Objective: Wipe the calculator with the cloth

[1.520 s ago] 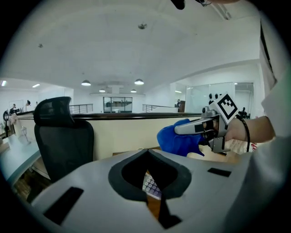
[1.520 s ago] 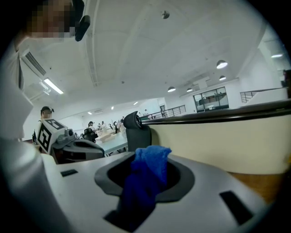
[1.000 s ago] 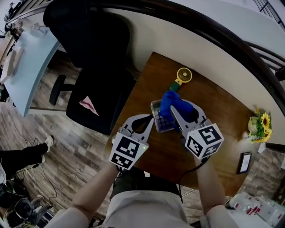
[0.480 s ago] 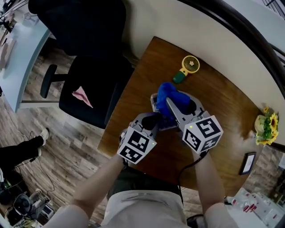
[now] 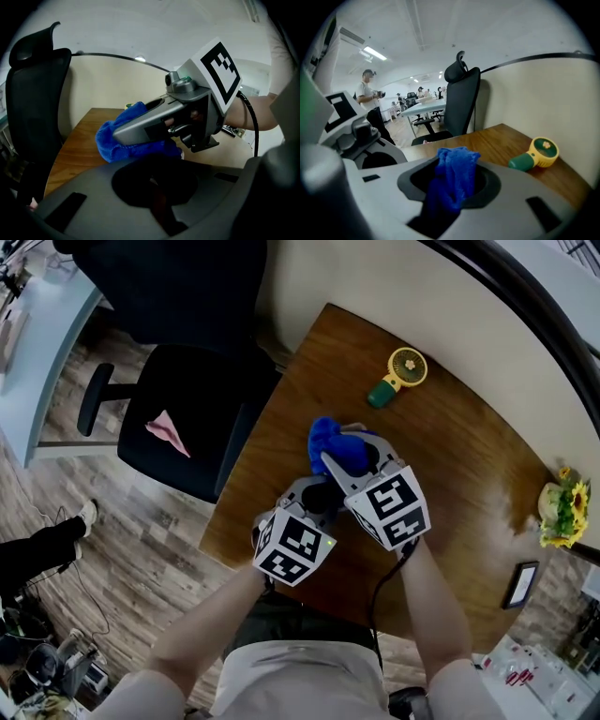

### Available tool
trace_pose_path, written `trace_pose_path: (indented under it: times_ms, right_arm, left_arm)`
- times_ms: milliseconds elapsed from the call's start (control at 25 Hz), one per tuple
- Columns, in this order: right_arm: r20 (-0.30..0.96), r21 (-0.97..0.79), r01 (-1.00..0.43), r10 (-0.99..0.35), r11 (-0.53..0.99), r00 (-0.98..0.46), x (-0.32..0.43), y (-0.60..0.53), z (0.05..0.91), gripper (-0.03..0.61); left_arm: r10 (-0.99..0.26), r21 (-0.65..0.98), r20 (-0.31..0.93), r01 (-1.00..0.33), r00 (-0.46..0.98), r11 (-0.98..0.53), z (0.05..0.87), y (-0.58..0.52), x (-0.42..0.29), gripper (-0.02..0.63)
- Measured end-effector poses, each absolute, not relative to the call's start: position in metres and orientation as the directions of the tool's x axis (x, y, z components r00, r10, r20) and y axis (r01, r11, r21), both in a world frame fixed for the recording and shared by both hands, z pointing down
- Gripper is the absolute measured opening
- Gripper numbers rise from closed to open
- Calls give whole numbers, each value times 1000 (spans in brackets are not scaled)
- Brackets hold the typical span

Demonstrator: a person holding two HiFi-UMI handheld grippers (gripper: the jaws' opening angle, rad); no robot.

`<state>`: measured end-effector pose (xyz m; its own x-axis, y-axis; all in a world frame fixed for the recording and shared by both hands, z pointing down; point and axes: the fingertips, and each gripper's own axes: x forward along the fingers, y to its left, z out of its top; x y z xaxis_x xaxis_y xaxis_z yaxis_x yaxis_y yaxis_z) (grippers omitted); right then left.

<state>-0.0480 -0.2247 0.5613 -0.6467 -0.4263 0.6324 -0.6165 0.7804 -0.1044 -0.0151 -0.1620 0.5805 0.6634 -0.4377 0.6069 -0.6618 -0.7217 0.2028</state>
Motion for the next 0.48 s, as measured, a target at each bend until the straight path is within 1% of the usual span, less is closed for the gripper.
trace_pose_path:
  times_ms: [80, 240, 480]
  right_arm:
    - [663, -55, -627, -441, 777, -605, -40, -227, 566, 137]
    - [683, -16, -688, -495, 726, -538, -16, -239, 568, 130]
    - [695, 13, -772, -560, 636, -450, 35, -247, 571, 127]
  left_arm:
    - [-436, 199, 617, -665, 656, -719, 581, -161, -15, 3]
    - [-431, 281, 612, -692, 663, -665, 581, -166, -17, 2]
    - [-450, 289, 595, -700, 666, -653, 581, -169, -17, 2]
